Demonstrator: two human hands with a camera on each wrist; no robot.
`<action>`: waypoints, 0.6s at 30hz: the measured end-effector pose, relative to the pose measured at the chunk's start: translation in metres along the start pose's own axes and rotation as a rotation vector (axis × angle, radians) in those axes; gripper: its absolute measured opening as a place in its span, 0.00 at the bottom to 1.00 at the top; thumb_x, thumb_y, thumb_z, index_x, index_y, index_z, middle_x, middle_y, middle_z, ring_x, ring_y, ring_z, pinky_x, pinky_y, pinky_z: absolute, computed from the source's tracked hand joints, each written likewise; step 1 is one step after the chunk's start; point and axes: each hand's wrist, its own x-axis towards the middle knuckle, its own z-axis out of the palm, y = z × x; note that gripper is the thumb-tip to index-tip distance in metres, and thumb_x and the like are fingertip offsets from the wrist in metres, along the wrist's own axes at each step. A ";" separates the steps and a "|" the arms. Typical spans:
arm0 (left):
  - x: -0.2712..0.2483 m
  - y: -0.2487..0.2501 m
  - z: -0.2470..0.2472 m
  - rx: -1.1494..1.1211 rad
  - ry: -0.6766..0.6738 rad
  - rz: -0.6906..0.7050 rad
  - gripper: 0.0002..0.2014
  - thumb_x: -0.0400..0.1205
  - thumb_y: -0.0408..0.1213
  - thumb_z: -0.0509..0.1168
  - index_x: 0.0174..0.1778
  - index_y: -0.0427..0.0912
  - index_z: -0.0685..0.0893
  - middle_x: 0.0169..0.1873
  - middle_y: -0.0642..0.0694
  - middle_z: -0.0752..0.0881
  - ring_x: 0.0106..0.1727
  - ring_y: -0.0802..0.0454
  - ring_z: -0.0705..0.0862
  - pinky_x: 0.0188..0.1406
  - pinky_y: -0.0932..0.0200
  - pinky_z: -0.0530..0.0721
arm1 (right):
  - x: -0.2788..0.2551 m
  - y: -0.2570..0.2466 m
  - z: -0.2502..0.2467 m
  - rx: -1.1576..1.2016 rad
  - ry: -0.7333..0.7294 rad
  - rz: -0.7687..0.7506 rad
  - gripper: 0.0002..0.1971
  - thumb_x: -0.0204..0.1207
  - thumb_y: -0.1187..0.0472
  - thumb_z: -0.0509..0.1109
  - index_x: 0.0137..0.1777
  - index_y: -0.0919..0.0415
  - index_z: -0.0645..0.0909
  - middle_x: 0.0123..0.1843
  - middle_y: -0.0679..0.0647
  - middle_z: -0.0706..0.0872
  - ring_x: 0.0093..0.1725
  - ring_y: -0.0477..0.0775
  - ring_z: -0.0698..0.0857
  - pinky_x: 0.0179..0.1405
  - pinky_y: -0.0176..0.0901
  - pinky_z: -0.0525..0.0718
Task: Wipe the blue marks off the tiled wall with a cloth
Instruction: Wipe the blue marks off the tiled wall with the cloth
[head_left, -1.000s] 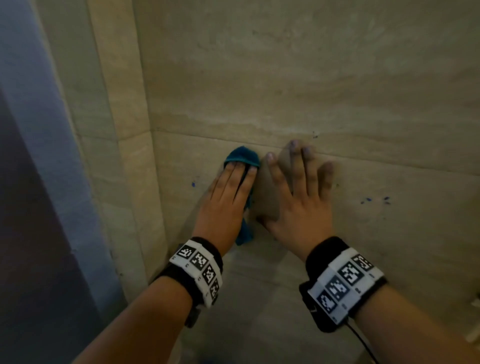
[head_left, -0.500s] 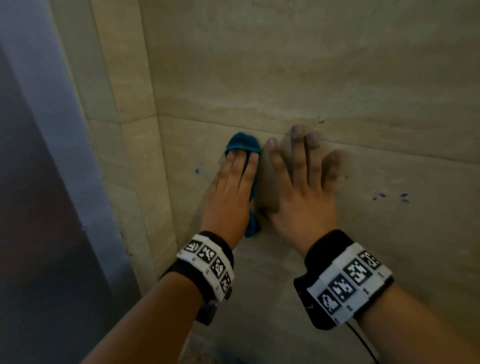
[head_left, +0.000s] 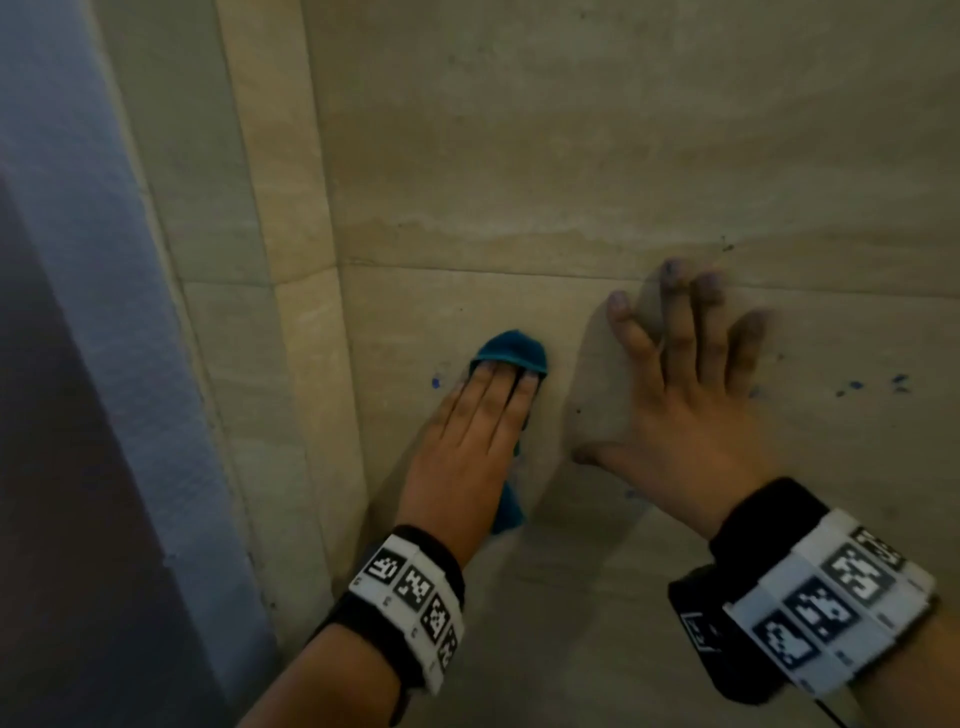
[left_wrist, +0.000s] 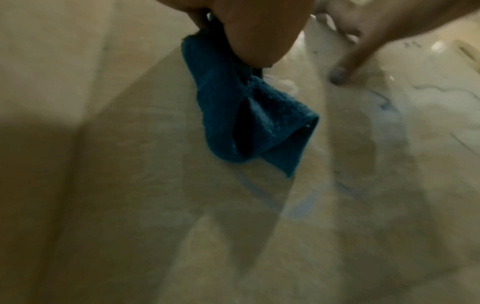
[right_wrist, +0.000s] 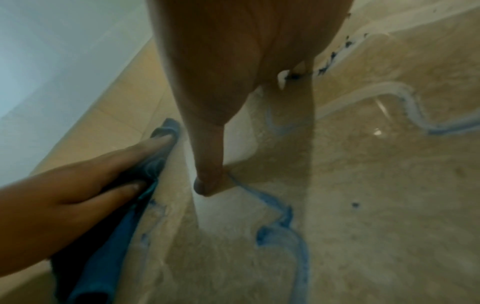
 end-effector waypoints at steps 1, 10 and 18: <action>-0.003 -0.006 0.000 0.007 -0.017 -0.024 0.40 0.71 0.32 0.64 0.79 0.35 0.57 0.76 0.36 0.63 0.76 0.41 0.62 0.77 0.44 0.62 | 0.000 -0.001 0.000 -0.005 -0.011 0.007 0.71 0.42 0.36 0.84 0.83 0.58 0.49 0.84 0.65 0.42 0.81 0.73 0.43 0.74 0.74 0.36; 0.004 -0.025 0.000 -0.080 0.021 -0.258 0.32 0.79 0.32 0.50 0.82 0.35 0.53 0.77 0.32 0.68 0.78 0.37 0.68 0.75 0.48 0.63 | -0.001 0.000 -0.005 -0.035 -0.124 0.015 0.71 0.49 0.28 0.77 0.83 0.50 0.35 0.83 0.59 0.29 0.80 0.66 0.29 0.75 0.73 0.31; -0.007 -0.017 -0.002 -0.113 -0.046 -0.267 0.37 0.80 0.30 0.54 0.81 0.37 0.39 0.82 0.34 0.54 0.83 0.39 0.56 0.77 0.52 0.52 | 0.000 -0.005 -0.009 -0.041 -0.107 0.025 0.71 0.51 0.28 0.76 0.84 0.50 0.34 0.83 0.61 0.29 0.80 0.67 0.29 0.75 0.72 0.30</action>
